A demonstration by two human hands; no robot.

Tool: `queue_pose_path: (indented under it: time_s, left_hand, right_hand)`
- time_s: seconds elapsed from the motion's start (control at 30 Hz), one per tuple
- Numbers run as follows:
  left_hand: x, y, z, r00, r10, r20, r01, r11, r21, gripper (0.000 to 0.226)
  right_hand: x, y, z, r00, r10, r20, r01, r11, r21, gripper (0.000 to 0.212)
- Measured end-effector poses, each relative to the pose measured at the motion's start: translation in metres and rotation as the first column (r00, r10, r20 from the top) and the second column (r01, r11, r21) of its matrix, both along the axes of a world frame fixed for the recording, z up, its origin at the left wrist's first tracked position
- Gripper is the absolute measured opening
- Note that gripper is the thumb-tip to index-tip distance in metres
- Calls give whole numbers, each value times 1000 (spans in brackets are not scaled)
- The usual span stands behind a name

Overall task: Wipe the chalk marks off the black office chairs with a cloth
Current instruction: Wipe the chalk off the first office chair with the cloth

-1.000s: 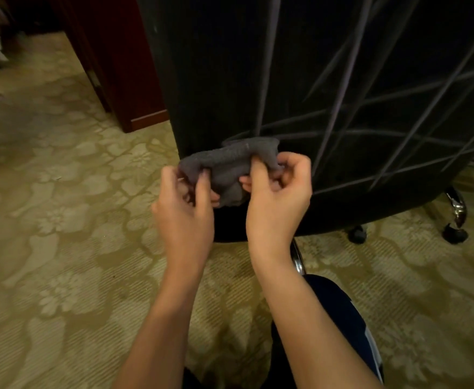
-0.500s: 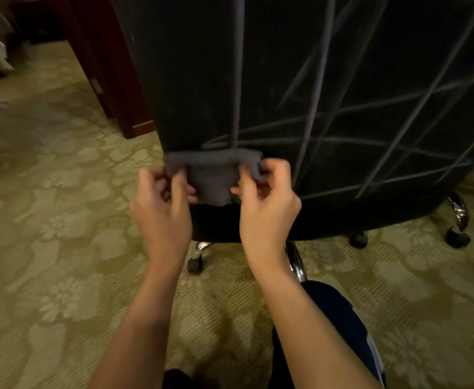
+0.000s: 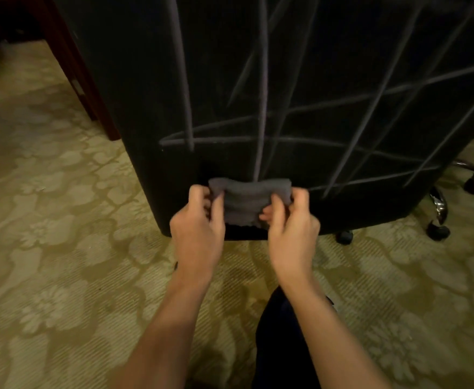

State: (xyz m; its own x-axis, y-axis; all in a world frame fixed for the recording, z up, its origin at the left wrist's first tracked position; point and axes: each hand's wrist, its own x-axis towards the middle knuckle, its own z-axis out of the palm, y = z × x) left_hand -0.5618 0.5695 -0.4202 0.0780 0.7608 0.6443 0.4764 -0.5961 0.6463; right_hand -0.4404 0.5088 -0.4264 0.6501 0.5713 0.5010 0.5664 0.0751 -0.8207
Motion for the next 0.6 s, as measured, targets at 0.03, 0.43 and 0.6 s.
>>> queue_pose_path:
  time_s: [0.03,0.43,0.6]
  left_hand:
    - [5,3,11,999,-13,-46,17,998,67,13]
    - [4,-8,-25,909,27,-415,8,997,82,16]
    - [44,-12,23,999,-38,-4,38,998,59,8]
  right_hand:
    - [9,0,12,998,-8,68,5,999,37,20]
    - [47,-16,-36,951,45,307,-31,998,-52,8]
    - [61,-5,17,982,-46,183,18,988,153,8]
